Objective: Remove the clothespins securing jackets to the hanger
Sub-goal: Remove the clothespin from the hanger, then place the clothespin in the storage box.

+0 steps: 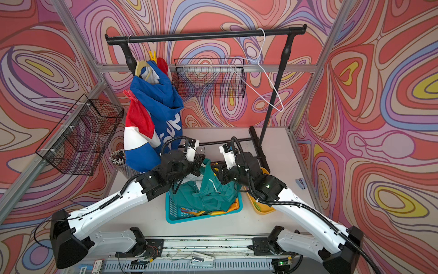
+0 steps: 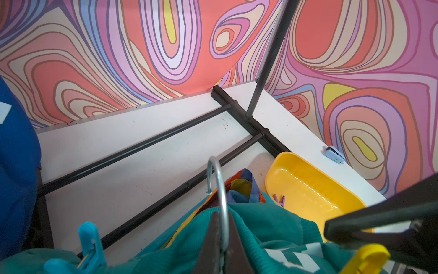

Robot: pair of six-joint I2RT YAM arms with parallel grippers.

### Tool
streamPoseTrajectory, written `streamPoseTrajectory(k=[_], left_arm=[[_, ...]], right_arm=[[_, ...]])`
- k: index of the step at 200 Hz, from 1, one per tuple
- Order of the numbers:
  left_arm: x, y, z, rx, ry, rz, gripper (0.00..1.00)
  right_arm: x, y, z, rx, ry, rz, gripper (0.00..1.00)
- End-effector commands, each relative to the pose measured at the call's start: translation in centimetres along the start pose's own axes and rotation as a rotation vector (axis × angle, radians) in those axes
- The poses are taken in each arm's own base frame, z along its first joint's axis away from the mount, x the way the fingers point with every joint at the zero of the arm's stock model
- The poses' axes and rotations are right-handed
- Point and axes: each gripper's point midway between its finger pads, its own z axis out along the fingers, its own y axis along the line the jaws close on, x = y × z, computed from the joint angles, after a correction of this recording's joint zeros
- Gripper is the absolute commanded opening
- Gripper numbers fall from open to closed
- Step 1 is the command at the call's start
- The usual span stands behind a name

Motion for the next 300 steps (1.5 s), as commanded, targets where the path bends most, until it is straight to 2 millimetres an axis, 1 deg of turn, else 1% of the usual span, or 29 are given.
streamPoseTrajectory(k=[1,16,49,83,108,138,151,172,187,205,239,253,260,268,274,292,300], left_arm=[[-1.5,-0.2,-0.4,0.002,-0.054,0.006,0.00],[-1.4,-0.1,-0.4,0.000,-0.052,0.007,0.00],[-1.0,0.1,-0.4,-0.011,-0.041,0.015,0.00],[-0.9,0.2,-0.4,-0.021,-0.040,0.025,0.00],[-0.3,0.3,-0.1,-0.032,-0.023,0.037,0.00],[0.4,0.5,0.3,-0.052,0.000,0.050,0.00],[0.8,0.6,0.4,-0.055,0.008,0.054,0.00],[1.1,0.8,0.4,-0.062,0.016,0.060,0.00],[1.5,0.8,0.6,-0.066,0.027,0.063,0.00],[1.9,0.7,0.9,-0.065,0.042,0.070,0.00],[2.7,0.3,1.6,-0.058,0.071,0.077,0.00],[2.7,0.2,1.6,-0.059,0.074,0.077,0.00],[2.6,0.2,1.5,-0.060,0.072,0.077,0.00],[2.5,0.2,1.4,-0.059,0.067,0.075,0.00],[2.4,0.3,1.3,-0.059,0.063,0.072,0.00],[2.5,0.2,1.0,-0.053,0.058,0.065,0.00],[2.5,0.2,0.9,-0.050,0.055,0.061,0.00]], right_arm=[[-0.2,0.7,-0.2,-0.032,-0.016,0.011,0.30],[-0.6,0.8,-0.3,-0.035,-0.032,0.009,0.25],[-1.1,0.9,-0.4,-0.038,-0.050,0.002,0.18],[-1.3,1.0,-0.6,-0.042,-0.059,0.000,0.06],[-2.2,1.1,-1.1,-0.037,-0.093,-0.006,0.02],[-3.7,0.3,-2.0,0.028,-0.132,-0.022,0.00],[-4.4,-0.3,-2.8,0.074,-0.158,-0.039,0.00],[-5.4,-1.9,-4.5,0.177,-0.214,-0.053,0.00],[-5.6,-2.4,-5.6,0.206,-0.251,-0.057,0.00],[-5.6,-2.0,-6.1,0.176,-0.274,-0.052,0.00],[-5.2,-0.2,-5.3,0.067,-0.258,-0.059,0.00],[-5.1,-0.2,-5.2,0.073,-0.250,-0.067,0.00],[-5.0,-0.7,-5.4,0.102,-0.241,-0.077,0.00],[-4.7,-2.0,-5.7,0.173,-0.231,-0.082,0.00],[-4.3,-3.2,-5.9,0.240,-0.222,-0.080,0.00],[-2.2,-7.3,-7.0,0.467,-0.179,-0.066,0.00],[-0.9,-9.0,-7.4,0.554,-0.152,-0.059,0.00]])
